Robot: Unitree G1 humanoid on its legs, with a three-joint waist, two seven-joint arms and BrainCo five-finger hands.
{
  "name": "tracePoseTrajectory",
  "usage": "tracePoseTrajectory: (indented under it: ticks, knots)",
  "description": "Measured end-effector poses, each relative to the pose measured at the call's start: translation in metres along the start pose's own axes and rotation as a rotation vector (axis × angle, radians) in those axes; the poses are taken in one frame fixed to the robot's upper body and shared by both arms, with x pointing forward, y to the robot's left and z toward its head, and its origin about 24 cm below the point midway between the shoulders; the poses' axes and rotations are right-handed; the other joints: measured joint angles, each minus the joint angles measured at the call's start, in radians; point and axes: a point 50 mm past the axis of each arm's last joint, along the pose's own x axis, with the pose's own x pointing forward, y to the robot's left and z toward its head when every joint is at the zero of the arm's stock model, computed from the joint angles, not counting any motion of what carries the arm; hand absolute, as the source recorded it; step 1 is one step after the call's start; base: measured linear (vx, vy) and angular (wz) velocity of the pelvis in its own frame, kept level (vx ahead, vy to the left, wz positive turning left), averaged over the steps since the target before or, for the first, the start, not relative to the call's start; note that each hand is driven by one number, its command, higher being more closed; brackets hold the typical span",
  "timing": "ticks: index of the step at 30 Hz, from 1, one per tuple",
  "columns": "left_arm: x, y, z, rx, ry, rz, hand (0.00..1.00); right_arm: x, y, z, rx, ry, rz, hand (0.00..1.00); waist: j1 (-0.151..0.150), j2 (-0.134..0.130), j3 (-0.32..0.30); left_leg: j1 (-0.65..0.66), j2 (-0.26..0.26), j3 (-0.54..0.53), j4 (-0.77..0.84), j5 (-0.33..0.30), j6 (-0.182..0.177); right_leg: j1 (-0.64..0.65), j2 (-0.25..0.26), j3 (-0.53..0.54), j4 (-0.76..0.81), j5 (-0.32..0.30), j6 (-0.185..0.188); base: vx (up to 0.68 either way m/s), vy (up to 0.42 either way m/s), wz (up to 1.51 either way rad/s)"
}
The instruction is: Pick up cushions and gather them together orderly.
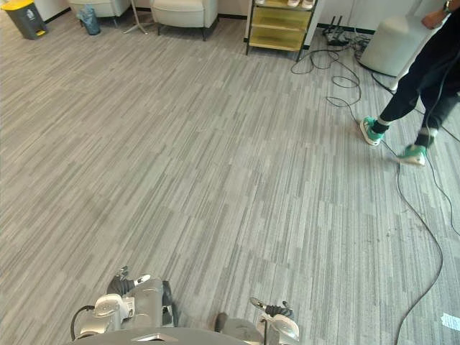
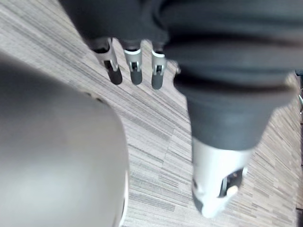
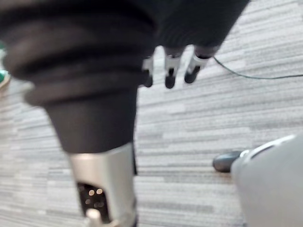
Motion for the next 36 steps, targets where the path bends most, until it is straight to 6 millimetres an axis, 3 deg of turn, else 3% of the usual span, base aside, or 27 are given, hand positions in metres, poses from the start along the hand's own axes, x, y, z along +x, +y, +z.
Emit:
tracePoseTrajectory:
  ticks: [1, 3, 4, 5, 6, 7, 8, 10, 12, 13, 14, 15, 17, 19, 21, 23, 25, 27, 28, 29, 30, 31, 32, 34, 36]
  knots:
    - [0.000, 0.000, 0.000, 0.000, -0.001, -0.001, 0.00, 0.000, 0.000, 0.001, 0.001, 0.000, 0.000, 0.00, 0.002, -0.002, 0.001, 0.002, -0.020, -0.004, -0.104, 0.028, -0.002, 0.011, -0.011, 0.008, -0.011, -0.005, 0.008, 0.41, 0.194, -0.42]
    - [0.000, -0.001, 0.001, -0.001, -0.004, -0.003, 0.00, 0.000, 0.000, 0.001, 0.001, 0.001, -0.001, 0.00, 0.010, -0.003, 0.005, 0.030, -0.055, -0.007, -0.411, 0.149, -0.028, 0.063, -0.038, 0.038, -0.046, -0.037, 0.046, 0.50, 0.275, -0.42]
    - [0.001, -0.001, 0.003, -0.008, -0.008, -0.004, 0.00, 0.000, -0.001, -0.001, -0.004, 0.007, -0.003, 0.00, 0.019, -0.005, 0.006, 0.031, -0.056, -0.001, -0.398, 0.222, -0.019, 0.093, -0.048, 0.054, -0.055, -0.060, 0.062, 0.41, 0.247, -0.37]
    - [0.001, -0.001, 0.004, -0.009, -0.012, -0.003, 0.00, 0.000, 0.000, -0.004, -0.005, 0.015, 0.000, 0.00, 0.022, -0.005, 0.003, 0.034, -0.064, 0.001, -0.384, 0.248, -0.003, 0.104, -0.053, 0.059, -0.055, -0.067, 0.061, 0.40, 0.233, -0.25]
    - [0.002, 0.000, 0.005, -0.005, -0.019, -0.003, 0.00, -0.002, 0.006, -0.008, -0.007, 0.035, 0.015, 0.00, 0.021, -0.033, -0.002, 0.031, -0.092, -0.003, -0.358, 0.258, 0.019, 0.109, -0.081, 0.063, -0.040, -0.071, 0.051, 0.63, 0.353, -0.17]
    - [0.003, 0.008, 0.009, 0.007, -0.033, 0.011, 0.00, -0.004, 0.014, -0.009, 0.002, 0.037, 0.032, 0.00, 0.022, -0.063, -0.008, 0.016, -0.125, -0.004, -0.297, 0.216, 0.081, 0.084, -0.116, 0.072, 0.033, -0.070, 0.049, 0.62, 0.348, -0.10]
    - [0.003, 0.007, 0.009, 0.008, -0.036, 0.010, 0.00, -0.004, 0.014, -0.011, 0.002, 0.043, 0.033, 0.00, 0.018, -0.069, -0.010, 0.011, -0.133, 0.003, -0.240, 0.175, 0.133, 0.059, -0.136, 0.087, 0.123, -0.079, 0.064, 0.63, 0.358, -0.03]
    - [0.003, 0.010, 0.007, 0.032, -0.026, 0.010, 0.00, -0.004, 0.014, -0.014, -0.002, 0.049, 0.034, 0.00, 0.017, -0.096, -0.025, 0.040, -0.168, 0.032, -0.184, 0.083, 0.141, -0.056, -0.181, 0.120, 0.439, -0.092, 0.166, 0.51, 0.267, -0.06]
    - [0.004, 0.011, 0.005, 0.058, -0.013, 0.004, 0.00, -0.004, 0.015, -0.013, -0.020, 0.043, 0.038, 0.00, 0.003, -0.101, -0.027, 0.082, -0.183, 0.038, -0.159, 0.031, 0.148, -0.161, -0.186, 0.141, 0.713, -0.048, 0.251, 0.38, 0.167, -0.09]
    - [0.004, 0.011, 0.004, 0.074, -0.011, 0.000, 0.00, -0.004, 0.014, -0.012, -0.036, 0.035, 0.037, 0.00, -0.004, -0.101, -0.025, 0.110, -0.189, 0.039, -0.147, 0.002, 0.150, -0.216, -0.188, 0.130, 0.849, -0.026, 0.269, 0.45, 0.155, -0.17]
    - [0.004, 0.011, 0.003, 0.083, -0.003, -0.002, 0.00, -0.004, 0.013, -0.011, -0.040, 0.029, 0.036, 0.00, -0.005, -0.103, -0.015, 0.164, -0.197, 0.046, -0.148, -0.028, 0.151, -0.271, -0.205, 0.089, 0.986, -0.017, 0.249, 0.51, 0.159, -0.24]
    - [0.003, 0.010, -0.001, 0.094, 0.018, -0.006, 0.00, -0.003, 0.012, -0.005, -0.037, 0.003, 0.035, 0.00, -0.010, -0.101, -0.013, 0.221, -0.197, 0.055, -0.151, -0.051, 0.157, -0.328, -0.232, 0.014, 1.074, -0.035, 0.184, 0.41, 0.109, -0.22]
    - [0.003, 0.009, -0.002, 0.097, 0.022, -0.010, 0.00, -0.004, 0.013, -0.003, -0.035, -0.010, 0.040, 0.00, -0.021, -0.094, -0.009, 0.290, -0.198, 0.056, -0.176, -0.073, 0.156, -0.391, -0.247, -0.066, 1.074, -0.061, 0.143, 0.38, 0.044, -0.04]
    - [0.003, 0.008, -0.001, 0.093, 0.021, -0.011, 0.00, -0.005, 0.015, 0.001, -0.027, -0.029, 0.046, 0.00, -0.022, -0.099, -0.008, 0.349, -0.195, 0.052, -0.218, -0.080, 0.150, -0.439, -0.245, -0.126, 0.969, -0.098, 0.125, 0.36, -0.019, 0.02]
    - [0.002, 0.006, -0.003, 0.084, 0.027, -0.013, 0.00, -0.004, 0.015, 0.003, -0.022, -0.037, 0.044, 0.00, -0.025, -0.091, -0.002, 0.432, -0.184, 0.047, -0.271, -0.088, 0.136, -0.457, -0.224, -0.185, 0.706, -0.115, 0.113, 0.41, -0.071, 0.03]
    - [0.002, 0.005, -0.004, 0.073, 0.032, -0.012, 0.00, -0.004, 0.015, 0.004, -0.019, -0.043, 0.046, 0.00, -0.026, -0.085, 0.000, 0.464, -0.170, 0.035, -0.291, -0.101, 0.113, -0.467, -0.188, -0.178, 0.472, -0.074, 0.094, 0.37, -0.106, 0.15]
    - [0.002, 0.004, -0.006, 0.070, 0.043, -0.012, 0.00, -0.004, 0.017, 0.006, -0.018, -0.045, 0.049, 0.00, -0.033, -0.080, 0.003, 0.486, -0.143, -0.005, -0.292, -0.133, 0.075, -0.467, -0.143, -0.103, 0.203, 0.048, 0.094, 0.35, -0.177, 0.48]
    - [0.003, 0.005, -0.006, 0.072, 0.045, -0.008, 0.00, -0.004, 0.017, 0.006, -0.018, -0.041, 0.048, 0.00, -0.032, -0.084, 0.003, 0.511, -0.138, -0.040, -0.291, -0.163, 0.046, -0.460, -0.147, -0.060, 0.132, 0.131, 0.104, 0.38, -0.263, 0.51]
    - [0.002, 0.004, -0.009, 0.068, 0.056, -0.006, 0.00, -0.003, 0.015, 0.008, -0.017, -0.046, 0.044, 0.00, -0.033, -0.082, 0.002, 0.535, -0.117, -0.059, -0.290, -0.187, 0.027, -0.452, -0.138, -0.062, 0.179, 0.197, 0.087, 0.53, -0.414, 0.57]
    - [0.000, -0.004, -0.016, 0.062, 0.083, -0.022, 0.00, -0.002, 0.011, 0.015, -0.022, -0.075, 0.035, 0.00, -0.034, -0.034, -0.002, 0.566, -0.075, -0.093, -0.275, -0.199, 0.016, -0.469, -0.113, -0.091, 0.301, 0.133, 0.058, 0.54, -0.407, 0.43]
    - [0.000, -0.006, -0.016, 0.059, 0.083, -0.025, 0.00, -0.002, 0.010, 0.016, -0.021, -0.079, 0.032, 0.00, -0.031, -0.023, -0.002, 0.555, -0.061, -0.104, -0.239, -0.196, 0.014, -0.468, -0.109, -0.104, 0.325, 0.107, 0.048, 0.53, -0.400, 0.51]
    - [0.000, -0.004, -0.016, 0.049, 0.085, -0.016, 0.00, -0.002, 0.009, 0.018, -0.019, -0.086, 0.030, 0.00, -0.040, -0.007, -0.009, 0.482, -0.029, -0.141, -0.076, -0.183, 0.014, -0.457, -0.099, -0.133, 0.359, 0.058, 0.039, 0.35, -0.269, 0.30]
    - [0.000, -0.003, -0.016, 0.044, 0.086, -0.014, 0.00, -0.002, 0.009, 0.018, -0.018, -0.086, 0.031, 0.00, -0.042, -0.004, -0.009, 0.462, -0.019, -0.150, -0.019, -0.173, 0.014, -0.449, -0.096, -0.141, 0.364, 0.045, 0.035, 0.43, -0.338, 0.41]
    - [-0.001, -0.001, -0.017, 0.018, 0.082, -0.002, 0.00, -0.003, 0.007, 0.013, -0.023, -0.078, 0.026, 0.00, -0.043, 0.012, 0.000, 0.297, 0.073, -0.172, 0.409, -0.028, 0.006, -0.341, -0.051, -0.173, 0.356, -0.014, -0.001, 0.49, -0.319, 0.15]
    - [-0.001, 0.000, -0.014, 0.016, 0.063, -0.002, 0.00, -0.003, 0.004, 0.007, -0.027, -0.065, 0.020, 0.00, -0.032, 0.010, 0.001, 0.251, 0.101, -0.146, 0.532, -0.027, 0.004, -0.276, -0.037, -0.173, 0.337, -0.035, -0.011, 0.34, -0.165, -0.13]
